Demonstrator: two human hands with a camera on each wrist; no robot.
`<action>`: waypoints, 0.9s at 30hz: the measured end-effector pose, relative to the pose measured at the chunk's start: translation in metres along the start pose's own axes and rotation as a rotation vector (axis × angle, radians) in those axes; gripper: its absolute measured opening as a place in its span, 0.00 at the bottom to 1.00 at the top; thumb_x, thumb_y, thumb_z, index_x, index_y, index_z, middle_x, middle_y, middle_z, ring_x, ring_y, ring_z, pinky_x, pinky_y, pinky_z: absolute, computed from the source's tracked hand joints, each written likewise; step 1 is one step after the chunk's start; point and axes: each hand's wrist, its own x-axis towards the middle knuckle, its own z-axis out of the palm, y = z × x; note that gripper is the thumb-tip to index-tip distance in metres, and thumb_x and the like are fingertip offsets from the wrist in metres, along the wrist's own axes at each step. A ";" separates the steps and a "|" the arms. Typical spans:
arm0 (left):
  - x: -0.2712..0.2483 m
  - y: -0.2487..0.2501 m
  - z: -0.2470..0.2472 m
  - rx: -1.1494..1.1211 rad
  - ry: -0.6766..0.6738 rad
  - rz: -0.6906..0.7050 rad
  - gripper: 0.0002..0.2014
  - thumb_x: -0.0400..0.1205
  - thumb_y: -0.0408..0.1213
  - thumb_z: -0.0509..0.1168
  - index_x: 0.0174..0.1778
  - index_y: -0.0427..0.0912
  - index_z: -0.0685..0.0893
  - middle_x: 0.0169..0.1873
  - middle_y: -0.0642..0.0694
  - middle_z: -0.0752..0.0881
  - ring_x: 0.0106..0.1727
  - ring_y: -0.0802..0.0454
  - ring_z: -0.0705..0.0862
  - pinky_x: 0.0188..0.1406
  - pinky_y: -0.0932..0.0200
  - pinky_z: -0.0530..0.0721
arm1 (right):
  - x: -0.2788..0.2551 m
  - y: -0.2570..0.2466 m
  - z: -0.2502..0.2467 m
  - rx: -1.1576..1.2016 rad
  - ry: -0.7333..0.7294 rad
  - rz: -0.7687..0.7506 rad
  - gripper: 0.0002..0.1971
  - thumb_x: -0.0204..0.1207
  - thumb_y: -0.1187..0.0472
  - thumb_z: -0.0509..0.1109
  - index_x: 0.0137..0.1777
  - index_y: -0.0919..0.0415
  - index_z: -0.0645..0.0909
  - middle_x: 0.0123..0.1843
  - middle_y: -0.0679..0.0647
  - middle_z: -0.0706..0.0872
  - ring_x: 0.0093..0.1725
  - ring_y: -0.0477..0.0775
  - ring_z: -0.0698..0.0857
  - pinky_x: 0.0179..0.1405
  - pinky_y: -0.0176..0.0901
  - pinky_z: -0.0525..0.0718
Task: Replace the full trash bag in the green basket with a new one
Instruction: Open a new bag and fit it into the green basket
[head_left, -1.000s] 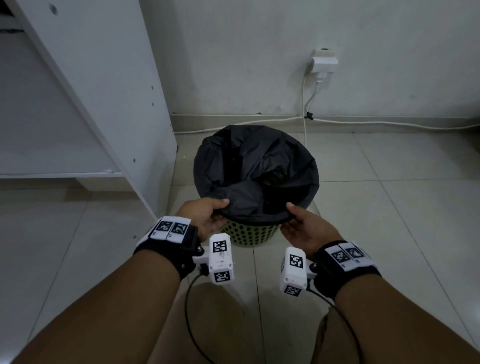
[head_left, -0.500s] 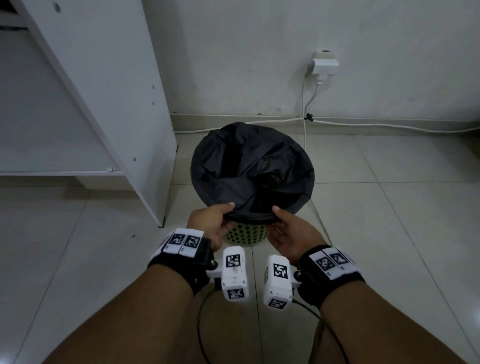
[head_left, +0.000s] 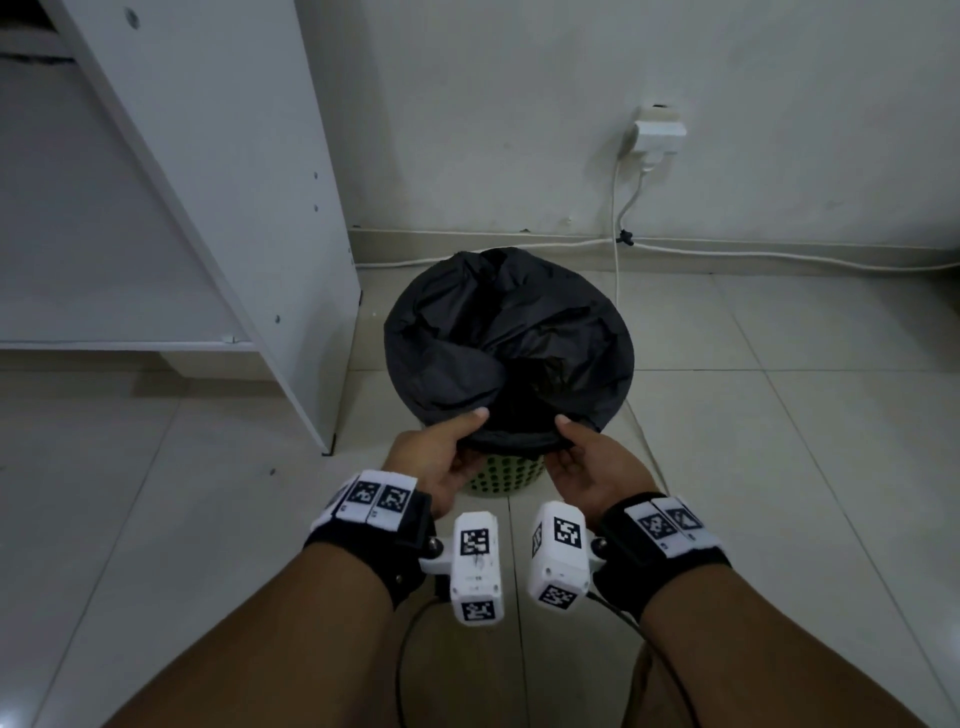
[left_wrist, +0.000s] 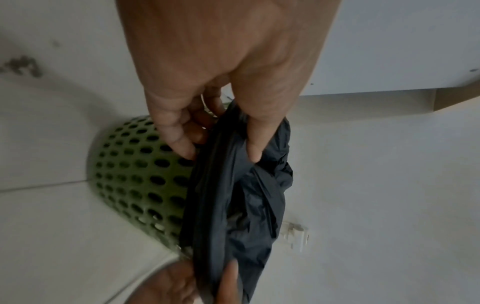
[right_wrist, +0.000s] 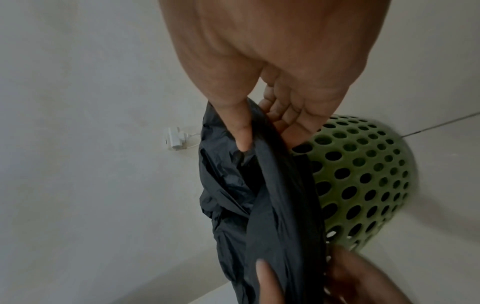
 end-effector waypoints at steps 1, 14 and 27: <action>-0.001 -0.005 0.002 -0.012 0.006 0.008 0.10 0.76 0.29 0.77 0.52 0.37 0.87 0.45 0.40 0.92 0.47 0.45 0.89 0.40 0.52 0.88 | -0.001 0.003 0.001 -0.009 0.000 0.004 0.01 0.79 0.69 0.71 0.47 0.64 0.83 0.43 0.57 0.88 0.40 0.51 0.85 0.36 0.39 0.86; 0.018 0.024 -0.019 0.040 0.017 0.002 0.15 0.79 0.26 0.72 0.62 0.30 0.85 0.52 0.36 0.90 0.48 0.45 0.89 0.33 0.54 0.92 | 0.004 -0.010 -0.018 -0.026 -0.017 0.024 0.04 0.78 0.65 0.73 0.49 0.64 0.83 0.46 0.60 0.87 0.44 0.55 0.85 0.42 0.45 0.84; 0.007 0.010 -0.012 0.058 0.059 0.042 0.07 0.78 0.27 0.74 0.51 0.32 0.87 0.44 0.37 0.91 0.38 0.46 0.89 0.27 0.59 0.90 | -0.002 0.007 -0.011 -0.111 -0.034 -0.036 0.06 0.77 0.63 0.75 0.52 0.61 0.85 0.47 0.60 0.89 0.43 0.55 0.86 0.42 0.45 0.85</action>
